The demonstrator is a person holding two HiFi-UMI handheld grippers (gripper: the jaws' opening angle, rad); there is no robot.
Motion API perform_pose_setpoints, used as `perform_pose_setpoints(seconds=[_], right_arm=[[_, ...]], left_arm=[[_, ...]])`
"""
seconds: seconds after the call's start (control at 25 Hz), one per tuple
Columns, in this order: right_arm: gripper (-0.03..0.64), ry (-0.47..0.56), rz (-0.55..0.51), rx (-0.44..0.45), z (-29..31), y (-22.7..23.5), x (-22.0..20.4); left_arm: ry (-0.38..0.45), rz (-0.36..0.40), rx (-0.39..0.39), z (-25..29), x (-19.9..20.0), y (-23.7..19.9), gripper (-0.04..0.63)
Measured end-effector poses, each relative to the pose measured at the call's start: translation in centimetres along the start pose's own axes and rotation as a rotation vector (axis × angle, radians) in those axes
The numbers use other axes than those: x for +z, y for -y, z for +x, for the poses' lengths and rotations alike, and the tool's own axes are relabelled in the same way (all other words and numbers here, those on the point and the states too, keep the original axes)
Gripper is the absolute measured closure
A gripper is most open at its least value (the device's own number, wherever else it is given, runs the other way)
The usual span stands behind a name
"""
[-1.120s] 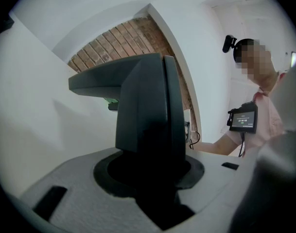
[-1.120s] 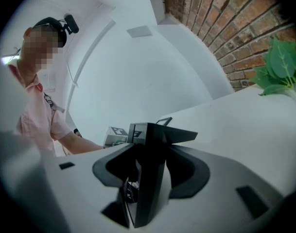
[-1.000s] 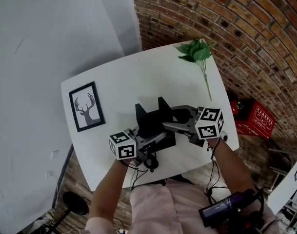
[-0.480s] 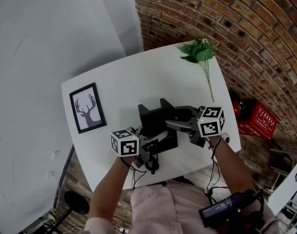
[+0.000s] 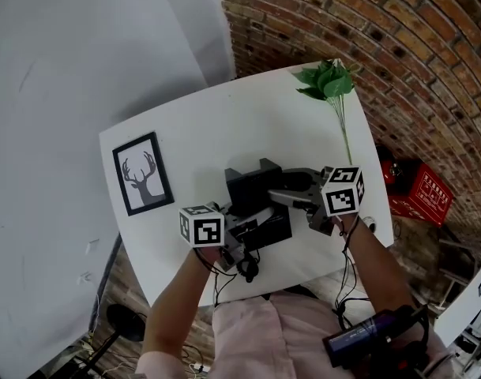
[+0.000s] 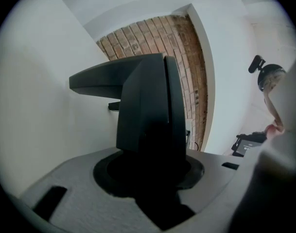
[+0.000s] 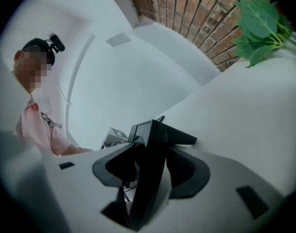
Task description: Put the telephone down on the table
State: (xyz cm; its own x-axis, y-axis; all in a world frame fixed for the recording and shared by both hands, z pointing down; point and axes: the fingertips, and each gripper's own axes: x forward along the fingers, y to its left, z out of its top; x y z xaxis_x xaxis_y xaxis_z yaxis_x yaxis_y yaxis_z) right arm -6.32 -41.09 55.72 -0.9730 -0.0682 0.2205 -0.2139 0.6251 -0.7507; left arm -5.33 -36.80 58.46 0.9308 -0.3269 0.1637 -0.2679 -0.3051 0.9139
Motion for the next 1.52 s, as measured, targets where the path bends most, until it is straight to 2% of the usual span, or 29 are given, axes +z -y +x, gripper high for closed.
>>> perform_pose_setpoints(seconds=[0.2,0.36,0.56,0.68,0.76,1.0,1.12,1.24,1.32,1.52], right_arm=[[0.41,0.003,0.013,0.019,0.1,0.1,0.1],[0.413,-0.008,0.018,0.028,0.0,0.2,-0.2],[0.414,-0.01,0.018,0.031,-0.1,0.3,-0.3],[0.423,-0.008,0.008,0.037,0.3,0.1,-0.3],[0.433,-0.009,0.003,0.041,0.6,0.0,-0.3],[0.425,-0.013,-0.008,0.024,0.7,0.0,-0.4],[0.4,-0.041,-0.07,-0.037,1.1,-0.3,-0.6],[0.339,-0.075,-0.139,-0.099,1.3,-0.6,-0.9],[0.325,-0.051,-0.147,-0.14,0.7,-0.6,-0.7],[0.304,0.053,-0.166,-0.237,-1.7,-1.3,1.2]], left_arm=[[0.008,-0.037,-0.02,0.0,0.1,0.1,0.434],[0.01,-0.038,0.018,0.0,0.1,-0.3,0.417],[0.056,-0.05,0.048,-0.4,0.8,-0.2,0.291],[0.029,0.033,0.126,-1.1,0.7,-0.4,0.195],[0.01,0.081,0.17,-1.8,0.4,-0.6,0.179],[0.063,0.071,0.179,-3.6,0.6,-0.3,0.172],[0.077,0.086,0.201,-4.2,0.4,-0.1,0.173],[0.081,0.162,0.28,-5.6,0.6,-0.1,0.176],[0.1,0.213,0.341,-7.1,0.9,0.0,0.196],[0.27,0.271,0.444,-11.3,2.5,2.5,0.241]])
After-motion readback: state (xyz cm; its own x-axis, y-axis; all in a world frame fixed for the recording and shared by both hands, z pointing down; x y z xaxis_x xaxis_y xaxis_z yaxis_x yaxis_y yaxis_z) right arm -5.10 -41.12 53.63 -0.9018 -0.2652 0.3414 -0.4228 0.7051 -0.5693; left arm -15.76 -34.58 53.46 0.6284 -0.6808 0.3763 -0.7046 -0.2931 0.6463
